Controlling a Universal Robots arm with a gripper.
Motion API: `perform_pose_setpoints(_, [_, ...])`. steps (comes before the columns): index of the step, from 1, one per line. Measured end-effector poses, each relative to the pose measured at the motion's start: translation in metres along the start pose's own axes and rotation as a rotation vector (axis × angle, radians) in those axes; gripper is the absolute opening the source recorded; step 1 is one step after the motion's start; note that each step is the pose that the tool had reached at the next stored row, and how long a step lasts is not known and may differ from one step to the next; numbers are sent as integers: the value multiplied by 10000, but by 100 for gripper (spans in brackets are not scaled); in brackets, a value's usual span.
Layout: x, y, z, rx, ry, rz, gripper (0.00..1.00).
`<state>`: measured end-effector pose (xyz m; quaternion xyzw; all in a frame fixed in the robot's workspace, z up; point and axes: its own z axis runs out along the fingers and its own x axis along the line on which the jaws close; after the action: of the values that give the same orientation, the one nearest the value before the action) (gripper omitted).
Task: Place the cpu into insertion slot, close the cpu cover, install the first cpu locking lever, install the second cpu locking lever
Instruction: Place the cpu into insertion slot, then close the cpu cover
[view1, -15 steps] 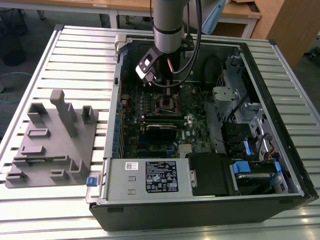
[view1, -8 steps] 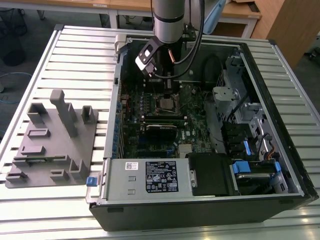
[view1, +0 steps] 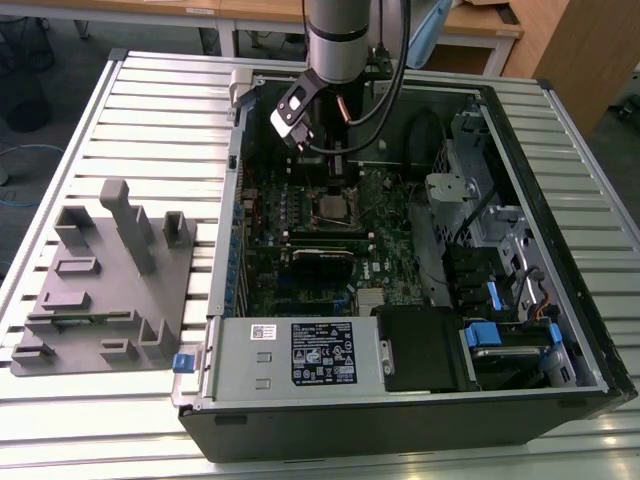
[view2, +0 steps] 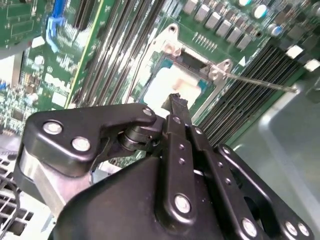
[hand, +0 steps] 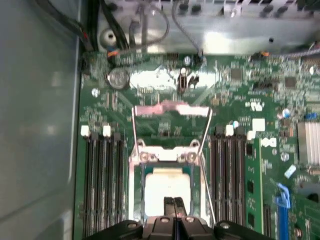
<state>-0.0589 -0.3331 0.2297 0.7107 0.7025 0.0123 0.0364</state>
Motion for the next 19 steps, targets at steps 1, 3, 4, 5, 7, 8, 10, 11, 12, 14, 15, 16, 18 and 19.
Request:
perform_pose_setpoints(1, [0, 1, 2, 176, -1, -5, 10])
perform_pose_setpoints(3, [0, 1, 1, 271, -5, -8, 10])
perform_pose_setpoints(4, [0, 2, 1, 286, -4, -9, 10])
perform_pose_setpoints(5, [0, 2, 2, 299, -3, -10, 10])
perform_pose_setpoints(7, [1, 21, 4, 303, 0, -11, 10])
perform_pose_setpoints(8, [1, 41, 6, 305, -1, -11, 10])
perform_pose_setpoints(10, [1, 66, 7, 306, -1, -11, 10])
perform_pose_setpoints(11, [1, 74, 8, 306, -1, -10, 10])
perform_pose_setpoints(12, [1, 83, 9, 307, -1, -10, 10])
perform_pose_setpoints(14, [1, 108, 11, 306, -2, -10, 10])
perform_pose_setpoints(15, [1, 108, 10, 307, -2, -10, 10])
perform_pose_setpoints(16, [1, 108, 10, 307, -2, -9, 10])
perform_pose_setpoints(18, [1, 110, 11, 307, -2, -11, 10])
perform_pose_setpoints(19, [2, 112, 11, 307, -2, -10, 10])
